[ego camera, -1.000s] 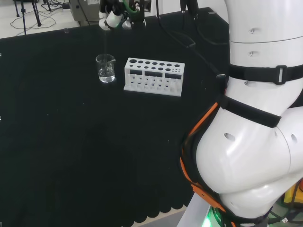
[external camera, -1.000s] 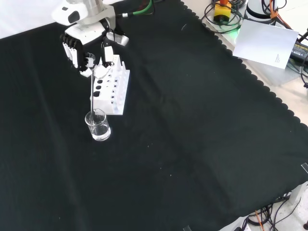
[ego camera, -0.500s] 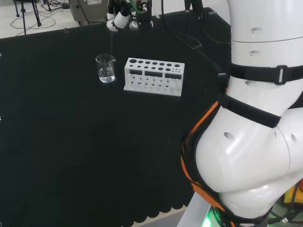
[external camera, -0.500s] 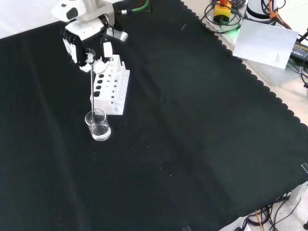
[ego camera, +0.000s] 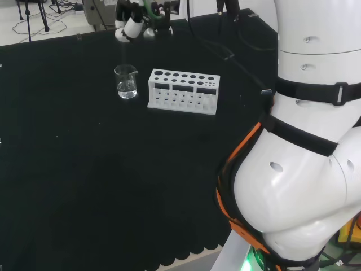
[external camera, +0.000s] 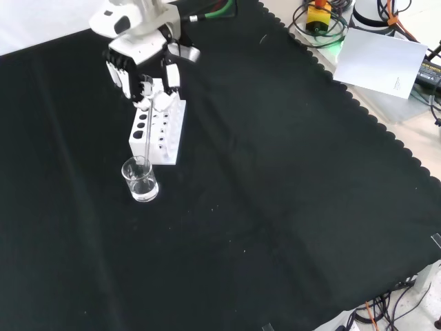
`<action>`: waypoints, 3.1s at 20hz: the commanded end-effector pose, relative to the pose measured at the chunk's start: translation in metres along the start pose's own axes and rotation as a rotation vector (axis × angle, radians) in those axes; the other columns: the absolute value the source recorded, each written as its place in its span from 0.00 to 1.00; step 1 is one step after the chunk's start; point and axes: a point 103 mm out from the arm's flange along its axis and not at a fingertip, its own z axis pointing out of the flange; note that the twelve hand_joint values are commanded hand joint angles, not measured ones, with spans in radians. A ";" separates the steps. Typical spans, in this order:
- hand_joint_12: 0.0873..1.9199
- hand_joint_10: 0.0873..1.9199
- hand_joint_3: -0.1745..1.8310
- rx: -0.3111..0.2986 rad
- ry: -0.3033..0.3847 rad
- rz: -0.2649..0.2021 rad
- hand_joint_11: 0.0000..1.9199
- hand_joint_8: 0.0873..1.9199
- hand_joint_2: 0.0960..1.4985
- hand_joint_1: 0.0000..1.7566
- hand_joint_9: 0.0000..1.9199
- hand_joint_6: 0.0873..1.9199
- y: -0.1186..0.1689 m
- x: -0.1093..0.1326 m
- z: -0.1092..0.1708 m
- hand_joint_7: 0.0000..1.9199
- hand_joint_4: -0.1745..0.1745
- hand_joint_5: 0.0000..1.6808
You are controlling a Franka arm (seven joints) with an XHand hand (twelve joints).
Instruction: Stir in the beaker to the left of the white test tube rack with the glass rod.
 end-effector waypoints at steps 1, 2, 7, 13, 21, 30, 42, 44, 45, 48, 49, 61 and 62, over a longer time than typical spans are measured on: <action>0.53 0.30 0.60 0.020 -0.005 -0.021 0.80 0.48 0.23 0.70 1.00 0.32 0.014 0.015 0.012 0.85 0.00 0.82; 0.53 0.30 0.60 0.022 -0.008 -0.023 0.80 0.48 0.23 0.70 1.00 0.32 0.017 0.014 0.014 0.85 0.00 0.82; 0.53 0.30 0.60 0.023 -0.010 0.006 0.80 0.48 0.23 0.70 1.00 0.32 0.032 -0.011 0.020 0.85 0.00 0.82; 0.53 0.30 0.60 0.014 -0.007 0.065 0.80 0.48 0.23 0.70 1.00 0.32 0.025 -0.044 0.012 0.85 0.00 0.82; 0.53 0.30 0.60 -0.004 -0.019 0.105 0.80 0.48 0.23 0.70 1.00 0.32 -0.013 -0.045 -0.009 0.85 0.00 0.82; 0.53 0.30 0.60 0.009 -0.005 0.060 0.80 0.48 0.23 0.70 1.00 0.32 -0.011 -0.005 -0.003 0.86 0.00 0.82; 0.53 0.30 0.60 0.009 -0.003 0.035 0.80 0.48 0.23 0.70 1.00 0.32 0.038 -0.015 0.007 0.86 0.00 0.82; 0.53 0.30 0.60 0.003 -0.003 0.044 0.80 0.48 0.23 0.70 1.00 0.32 0.038 -0.024 0.004 0.86 0.00 0.82; 0.53 0.30 0.60 0.000 -0.004 0.050 0.80 0.48 0.23 0.70 1.00 0.32 0.036 -0.029 0.002 0.86 0.00 0.82; 0.53 0.30 0.60 -0.004 -0.005 0.080 0.80 0.48 0.23 0.70 1.00 0.32 0.027 -0.045 -0.004 0.86 0.00 0.82; 0.53 0.30 0.60 -0.006 -0.007 0.092 0.80 0.48 0.23 0.70 1.00 0.32 0.023 -0.050 -0.006 0.86 0.00 0.82; 0.53 0.30 0.60 0.024 -0.009 0.115 0.80 0.48 0.23 0.70 1.00 0.32 -0.015 -0.033 -0.009 0.86 0.00 0.82; 0.53 0.30 0.60 0.033 -0.009 0.104 0.80 0.48 0.23 0.70 1.00 0.32 -0.012 -0.026 -0.005 0.86 0.00 0.82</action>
